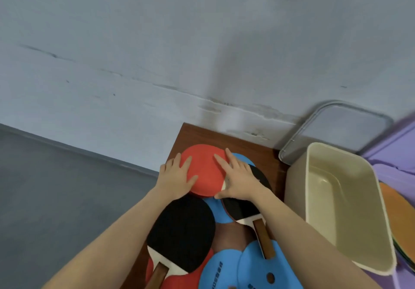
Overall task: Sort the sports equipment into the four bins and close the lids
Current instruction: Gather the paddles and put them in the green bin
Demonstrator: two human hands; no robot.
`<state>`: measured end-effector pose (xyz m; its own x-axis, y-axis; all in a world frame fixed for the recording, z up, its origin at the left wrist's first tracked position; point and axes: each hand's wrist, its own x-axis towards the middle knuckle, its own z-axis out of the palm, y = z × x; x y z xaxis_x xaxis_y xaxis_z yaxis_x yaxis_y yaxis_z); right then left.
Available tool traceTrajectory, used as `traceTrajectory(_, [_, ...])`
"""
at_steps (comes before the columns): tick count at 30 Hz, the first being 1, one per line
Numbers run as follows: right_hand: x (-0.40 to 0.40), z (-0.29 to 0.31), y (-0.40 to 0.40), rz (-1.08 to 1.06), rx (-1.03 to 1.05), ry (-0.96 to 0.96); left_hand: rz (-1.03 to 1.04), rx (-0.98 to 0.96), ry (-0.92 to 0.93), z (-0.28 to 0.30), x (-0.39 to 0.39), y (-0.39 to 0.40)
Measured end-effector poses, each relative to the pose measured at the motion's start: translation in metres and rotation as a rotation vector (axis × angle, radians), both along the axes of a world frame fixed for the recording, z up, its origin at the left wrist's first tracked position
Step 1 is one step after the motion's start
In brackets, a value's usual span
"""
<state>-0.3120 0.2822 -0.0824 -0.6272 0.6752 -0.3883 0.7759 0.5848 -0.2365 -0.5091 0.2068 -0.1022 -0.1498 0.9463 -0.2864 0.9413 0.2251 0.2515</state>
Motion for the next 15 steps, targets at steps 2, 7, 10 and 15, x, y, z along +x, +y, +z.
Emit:
traceTrajectory(2, [-0.003, -0.005, 0.007, 0.024, -0.040, 0.010, 0.018, 0.040, -0.065, -0.010, -0.001, 0.003])
traceTrajectory(7, [-0.005, -0.007, 0.016, 0.107, -0.018, 0.017, 0.057, 0.082, -0.158, -0.024, -0.007, 0.001])
traceTrajectory(10, [-0.004, -0.009, 0.012, 0.118, 0.007, 0.034, 0.056, 0.103, -0.189, -0.025, -0.008, -0.001])
traceTrajectory(15, [0.005, -0.004, -0.010, 0.091, 0.080, 0.087, 0.043, 0.182, -0.291, -0.017, -0.007, -0.008])
